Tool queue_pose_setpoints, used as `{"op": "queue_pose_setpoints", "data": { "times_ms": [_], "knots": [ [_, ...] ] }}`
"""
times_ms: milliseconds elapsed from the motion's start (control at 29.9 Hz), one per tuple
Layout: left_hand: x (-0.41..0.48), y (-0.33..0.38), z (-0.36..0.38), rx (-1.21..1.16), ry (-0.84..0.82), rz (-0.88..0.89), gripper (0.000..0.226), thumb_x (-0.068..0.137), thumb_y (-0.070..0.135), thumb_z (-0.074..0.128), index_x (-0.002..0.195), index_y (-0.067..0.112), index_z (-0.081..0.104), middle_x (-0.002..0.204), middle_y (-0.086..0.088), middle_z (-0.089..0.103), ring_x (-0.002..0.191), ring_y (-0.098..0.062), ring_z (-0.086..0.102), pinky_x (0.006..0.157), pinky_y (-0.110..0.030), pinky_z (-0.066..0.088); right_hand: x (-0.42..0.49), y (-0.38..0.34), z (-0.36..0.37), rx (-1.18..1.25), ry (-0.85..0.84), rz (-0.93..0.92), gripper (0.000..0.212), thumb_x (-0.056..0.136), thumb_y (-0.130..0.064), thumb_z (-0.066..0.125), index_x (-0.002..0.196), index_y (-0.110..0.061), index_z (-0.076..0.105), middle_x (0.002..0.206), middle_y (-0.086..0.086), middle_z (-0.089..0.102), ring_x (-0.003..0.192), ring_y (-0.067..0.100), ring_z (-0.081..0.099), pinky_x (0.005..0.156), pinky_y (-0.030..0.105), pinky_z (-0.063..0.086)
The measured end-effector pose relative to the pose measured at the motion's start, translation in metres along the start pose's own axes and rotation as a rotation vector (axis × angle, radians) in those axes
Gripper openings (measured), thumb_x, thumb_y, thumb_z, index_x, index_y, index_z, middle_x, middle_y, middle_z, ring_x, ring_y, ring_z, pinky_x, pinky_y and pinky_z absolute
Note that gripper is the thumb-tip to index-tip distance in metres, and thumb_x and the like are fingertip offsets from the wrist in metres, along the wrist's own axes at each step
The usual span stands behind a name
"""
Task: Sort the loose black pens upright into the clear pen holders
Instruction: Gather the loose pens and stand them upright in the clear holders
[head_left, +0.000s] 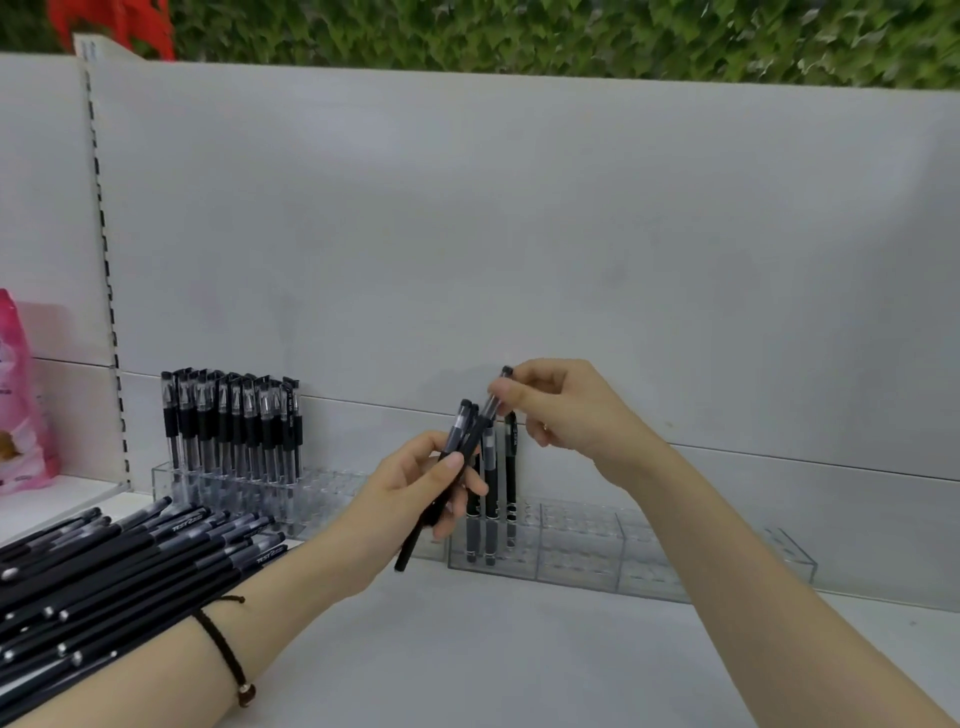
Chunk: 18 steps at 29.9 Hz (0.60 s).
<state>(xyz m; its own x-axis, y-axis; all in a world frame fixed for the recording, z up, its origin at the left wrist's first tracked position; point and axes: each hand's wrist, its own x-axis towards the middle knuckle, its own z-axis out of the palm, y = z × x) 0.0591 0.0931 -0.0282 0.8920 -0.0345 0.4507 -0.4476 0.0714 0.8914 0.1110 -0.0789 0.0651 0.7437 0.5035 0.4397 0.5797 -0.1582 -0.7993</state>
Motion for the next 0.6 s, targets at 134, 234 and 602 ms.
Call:
{"op": "queue_pose_setpoints", "data": {
  "times_ms": [134, 234, 602],
  "knots": [
    [0.001, 0.000, -0.002, 0.061, 0.162, -0.039, 0.019, 0.099, 0.026, 0.044, 0.107, 0.015, 0.057, 0.074, -0.008, 0.066, 0.052, -0.015, 0.053, 0.042, -0.024, 0.039, 0.007, 0.000, -0.012, 0.107, 0.242, -0.012, 0.019, 0.099, -0.022, 0.051, 0.090, -0.007, 0.058, 0.076, -0.001, 0.061, 0.040, 0.007, 0.040, 0.040, 0.014, 0.029],
    [0.004, -0.003, -0.007, 0.107, 0.237, -0.056, 0.018, 0.102, 0.028, 0.043, 0.107, 0.019, 0.058, 0.061, -0.003, 0.055, 0.042, -0.012, 0.035, 0.044, -0.021, 0.025, 0.009, 0.005, -0.022, -0.077, 0.354, -0.090, 0.020, 0.098, -0.026, 0.052, 0.086, -0.011, 0.057, 0.075, -0.003, 0.061, 0.048, 0.005, 0.041, 0.052, 0.019, 0.034],
    [0.004, 0.000, -0.007, 0.059, 0.251, -0.114, 0.019, 0.102, 0.027, 0.043, 0.108, 0.017, 0.058, 0.053, 0.002, 0.037, 0.037, -0.006, 0.020, 0.038, -0.014, 0.018, 0.007, 0.017, -0.016, -0.439, 0.254, -0.097, 0.021, 0.096, -0.029, 0.056, 0.089, -0.011, 0.063, 0.083, 0.001, 0.069, 0.084, 0.021, 0.062, 0.077, 0.034, 0.048]
  ]
}}
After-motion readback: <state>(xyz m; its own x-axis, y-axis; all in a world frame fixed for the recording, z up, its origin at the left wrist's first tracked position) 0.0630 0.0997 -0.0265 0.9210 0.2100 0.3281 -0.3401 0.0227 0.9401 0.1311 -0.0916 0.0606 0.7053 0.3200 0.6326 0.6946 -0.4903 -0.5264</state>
